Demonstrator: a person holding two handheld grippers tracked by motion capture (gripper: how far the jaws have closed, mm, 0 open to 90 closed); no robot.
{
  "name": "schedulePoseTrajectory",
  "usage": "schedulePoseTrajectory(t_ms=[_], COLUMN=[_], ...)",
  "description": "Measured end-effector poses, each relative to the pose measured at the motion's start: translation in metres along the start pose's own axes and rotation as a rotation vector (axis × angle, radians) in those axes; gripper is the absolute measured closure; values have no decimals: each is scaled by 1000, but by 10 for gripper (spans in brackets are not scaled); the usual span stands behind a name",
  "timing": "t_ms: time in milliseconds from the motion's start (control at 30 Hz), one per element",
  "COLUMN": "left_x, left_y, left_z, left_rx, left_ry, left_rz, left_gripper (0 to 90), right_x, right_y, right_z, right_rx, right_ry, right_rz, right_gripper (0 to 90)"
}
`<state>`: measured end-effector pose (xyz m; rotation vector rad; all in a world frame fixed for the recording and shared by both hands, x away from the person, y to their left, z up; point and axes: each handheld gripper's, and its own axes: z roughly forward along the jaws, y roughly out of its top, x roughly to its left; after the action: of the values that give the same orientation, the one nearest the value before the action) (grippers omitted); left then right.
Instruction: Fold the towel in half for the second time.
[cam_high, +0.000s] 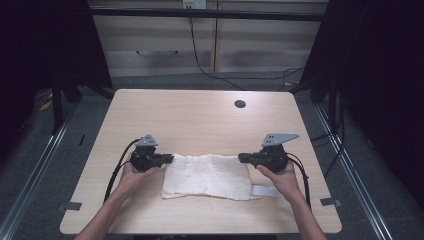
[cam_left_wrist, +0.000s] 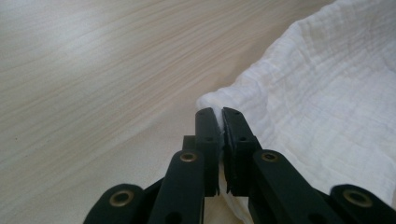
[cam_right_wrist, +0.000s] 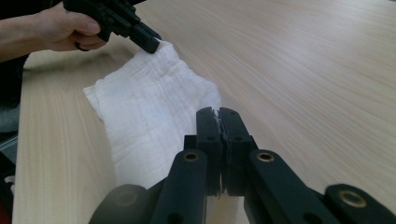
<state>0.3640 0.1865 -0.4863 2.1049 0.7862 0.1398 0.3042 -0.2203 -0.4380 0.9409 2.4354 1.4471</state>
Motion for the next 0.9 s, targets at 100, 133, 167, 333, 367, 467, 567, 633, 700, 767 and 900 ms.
schedulePoseTrajectory(t_ms=[100,133,167,333,367,467,567,633,700,767,900], left_x=[2,3,3,4,3,0,-1,0,0,0,0], left_y=[0,-1,-1,0,0,0,0,-1,-1,-2,-3], left_z=[-1,-1,-2,-4,-4,-3,-1,0,0,0,1], left_rx=[-4,-5,-5,-16,-17,-12,-7,-3,1,1,3], left_ry=[10,12,12,27,24,29,36,41,46,52,60], left_rz=[-2,-3,-6,-14,-20,-15,-16,-17,-18,-15,-18], left_gripper=[859,859,859,859,859,860,859,859,859,860,859], right_x=[8,8,10,21,24,33,42,51,54,59,63], right_y=[-1,-1,-2,-8,-9,-13,-18,-23,-25,-29,-40], right_z=[0,0,0,5,7,12,15,18,19,20,22], right_rx=[6,6,7,39,52,91,116,142,147,173,215], right_ry=[15,15,22,45,45,55,75,86,91,87,99], right_rz=[0,0,4,-8,-9,-14,-28,-35,-41,-51,-55], right_gripper=[879,879,879,879,879,879,879,879,879,879,879])
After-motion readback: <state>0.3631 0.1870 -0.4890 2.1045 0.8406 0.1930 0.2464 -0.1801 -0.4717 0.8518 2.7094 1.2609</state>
